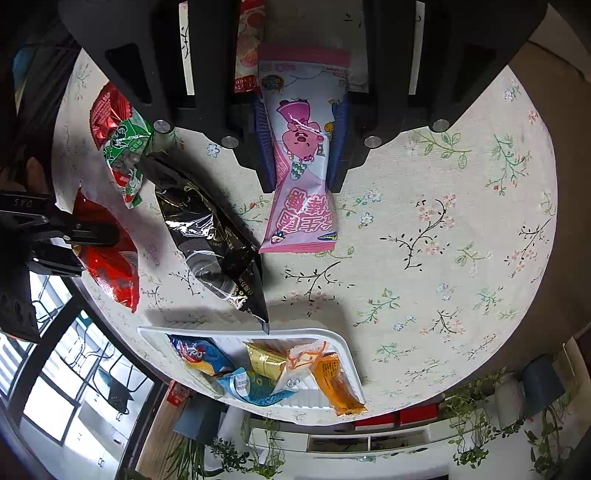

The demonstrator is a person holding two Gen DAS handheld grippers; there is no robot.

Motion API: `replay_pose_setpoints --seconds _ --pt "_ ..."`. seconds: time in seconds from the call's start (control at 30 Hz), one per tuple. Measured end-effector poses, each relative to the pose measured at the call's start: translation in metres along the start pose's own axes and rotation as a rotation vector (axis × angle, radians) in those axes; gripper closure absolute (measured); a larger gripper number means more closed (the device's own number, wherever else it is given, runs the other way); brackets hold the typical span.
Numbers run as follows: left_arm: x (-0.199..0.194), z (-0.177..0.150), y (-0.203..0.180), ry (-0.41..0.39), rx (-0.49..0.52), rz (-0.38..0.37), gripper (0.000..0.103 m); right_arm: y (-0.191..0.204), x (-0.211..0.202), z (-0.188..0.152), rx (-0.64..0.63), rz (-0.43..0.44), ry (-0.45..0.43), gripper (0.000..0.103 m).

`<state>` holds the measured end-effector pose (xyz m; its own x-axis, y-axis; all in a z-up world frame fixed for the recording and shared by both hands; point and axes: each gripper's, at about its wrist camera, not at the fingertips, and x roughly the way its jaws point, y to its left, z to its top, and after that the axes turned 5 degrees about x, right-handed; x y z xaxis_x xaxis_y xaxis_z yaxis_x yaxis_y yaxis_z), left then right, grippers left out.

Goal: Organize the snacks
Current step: 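Grasp the pink Pororo packet with the left tool while the right tool grasps the red Mylikes bag, then carry both packets into the white tray and open both tools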

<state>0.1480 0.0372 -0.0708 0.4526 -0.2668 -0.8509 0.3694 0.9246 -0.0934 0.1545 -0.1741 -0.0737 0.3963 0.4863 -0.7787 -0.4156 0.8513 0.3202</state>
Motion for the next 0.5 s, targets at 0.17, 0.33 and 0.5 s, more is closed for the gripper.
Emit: replay_pose_setpoints --seconds 0.17,0.33,0.5 --pt "-0.015 0.004 0.004 -0.036 -0.021 -0.008 0.077 -0.009 -0.015 -0.002 0.06 -0.005 -0.052 0.065" --pt "-0.034 0.02 0.005 -0.088 -0.035 -0.034 0.077 -0.021 -0.033 0.007 0.123 -0.038 -0.113 0.065" --pt "-0.047 0.056 0.008 -0.146 -0.039 -0.041 0.077 -0.037 -0.054 0.034 0.202 -0.085 -0.181 0.065"
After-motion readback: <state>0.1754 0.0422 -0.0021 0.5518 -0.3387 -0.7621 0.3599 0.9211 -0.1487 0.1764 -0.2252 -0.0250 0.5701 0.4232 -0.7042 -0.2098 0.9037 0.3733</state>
